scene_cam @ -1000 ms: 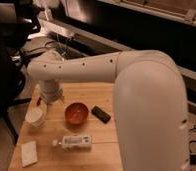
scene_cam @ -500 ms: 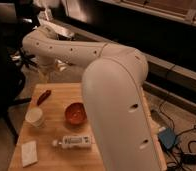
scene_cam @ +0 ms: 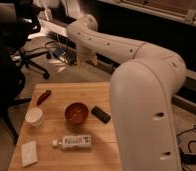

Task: Move the arm in a circular motion

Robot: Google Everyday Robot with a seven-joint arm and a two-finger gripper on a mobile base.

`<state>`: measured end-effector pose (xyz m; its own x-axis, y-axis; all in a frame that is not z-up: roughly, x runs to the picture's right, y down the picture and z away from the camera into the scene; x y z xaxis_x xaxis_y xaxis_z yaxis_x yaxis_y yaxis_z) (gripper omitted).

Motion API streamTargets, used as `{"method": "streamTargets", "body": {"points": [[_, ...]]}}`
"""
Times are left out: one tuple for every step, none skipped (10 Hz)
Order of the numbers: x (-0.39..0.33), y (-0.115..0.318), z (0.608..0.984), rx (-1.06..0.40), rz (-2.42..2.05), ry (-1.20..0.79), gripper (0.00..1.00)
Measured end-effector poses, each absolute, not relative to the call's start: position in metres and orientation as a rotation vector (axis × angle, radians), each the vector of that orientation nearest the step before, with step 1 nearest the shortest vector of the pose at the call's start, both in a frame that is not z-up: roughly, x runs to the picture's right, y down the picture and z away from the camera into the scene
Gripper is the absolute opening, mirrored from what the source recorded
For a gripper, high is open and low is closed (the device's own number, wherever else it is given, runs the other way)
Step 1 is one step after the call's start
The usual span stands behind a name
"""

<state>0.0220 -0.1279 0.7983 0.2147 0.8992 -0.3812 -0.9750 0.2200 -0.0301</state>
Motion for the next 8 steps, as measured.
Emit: {"method": "streamTargets", "body": {"points": [[0.069,-0.116,0.793,-0.267,1.396,0.364,0.65],[0.118,-0.094,0.785,-0.248,1.463,0.433,0.65],[0.151,-0.069,0.777,-0.242,1.499,0.494,0.65],[0.165,-0.049,0.771,-0.245,1.502,0.531,0.65],[0.167,-0.019,0.763,-0.268,1.468,0.569,0.65],[0.148,0.020,0.749,-0.314,1.381,0.591,0.65],[0.135,0.039,0.741,-0.340,1.327,0.594,0.65],[0.108,0.069,0.724,-0.382,1.230,0.591,0.65]]}}
